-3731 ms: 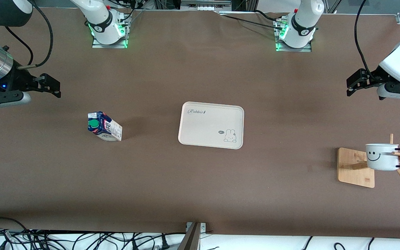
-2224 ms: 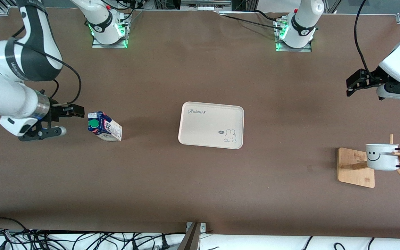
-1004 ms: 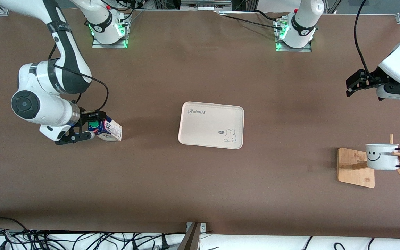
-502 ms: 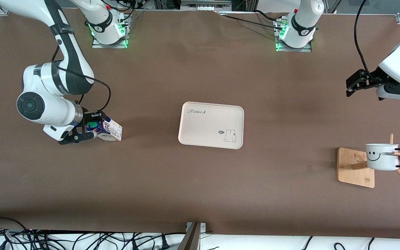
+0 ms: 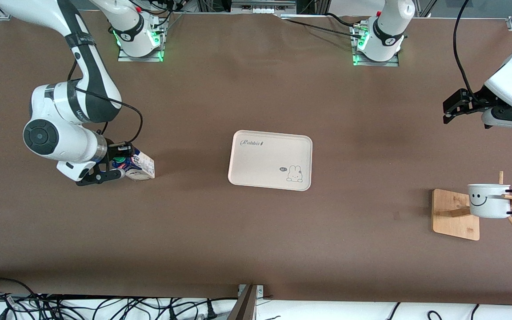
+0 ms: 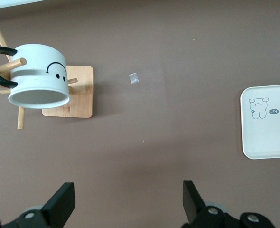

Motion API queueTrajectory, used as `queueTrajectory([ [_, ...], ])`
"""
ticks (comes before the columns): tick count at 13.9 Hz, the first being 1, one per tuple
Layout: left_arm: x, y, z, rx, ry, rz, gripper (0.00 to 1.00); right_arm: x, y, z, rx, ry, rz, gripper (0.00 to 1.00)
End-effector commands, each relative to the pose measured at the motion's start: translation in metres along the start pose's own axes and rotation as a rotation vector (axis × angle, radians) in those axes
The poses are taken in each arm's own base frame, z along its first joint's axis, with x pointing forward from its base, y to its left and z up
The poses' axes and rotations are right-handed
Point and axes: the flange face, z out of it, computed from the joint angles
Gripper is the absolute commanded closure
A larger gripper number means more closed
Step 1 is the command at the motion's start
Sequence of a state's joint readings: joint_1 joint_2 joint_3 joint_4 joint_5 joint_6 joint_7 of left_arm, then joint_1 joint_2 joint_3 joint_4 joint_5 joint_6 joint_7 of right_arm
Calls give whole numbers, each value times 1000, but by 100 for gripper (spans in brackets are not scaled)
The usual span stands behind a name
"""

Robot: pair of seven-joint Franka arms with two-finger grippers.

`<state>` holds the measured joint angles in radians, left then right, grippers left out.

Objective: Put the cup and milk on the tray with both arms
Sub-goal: 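Close the right gripper around the milk carton's top, then carry the milk carton with the right gripper over the white tray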

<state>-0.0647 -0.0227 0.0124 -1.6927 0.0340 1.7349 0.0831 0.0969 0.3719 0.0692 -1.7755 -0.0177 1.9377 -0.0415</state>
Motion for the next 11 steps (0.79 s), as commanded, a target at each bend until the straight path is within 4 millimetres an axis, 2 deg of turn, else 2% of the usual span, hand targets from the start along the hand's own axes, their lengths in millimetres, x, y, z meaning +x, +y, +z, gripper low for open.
queueTrajectory([
  [1,4,0,-7,7,-4,-8,0,2,-11,-19,2,21,14,50],
  [3,4,1,-7,7,-4,-6,0,5,-39,-37,-5,25,23,50],
  [6,4,1,-7,7,-4,-6,0,5,-95,-66,36,24,78,50],
  [7,4,0,-7,7,-4,-8,0,3,-119,-70,62,21,83,50],
  [9,4,1,-7,7,-4,-6,0,4,-174,-74,101,22,127,50],
  [11,5,0,-6,7,-6,-6,0,6,-251,-74,121,29,168,50],
])
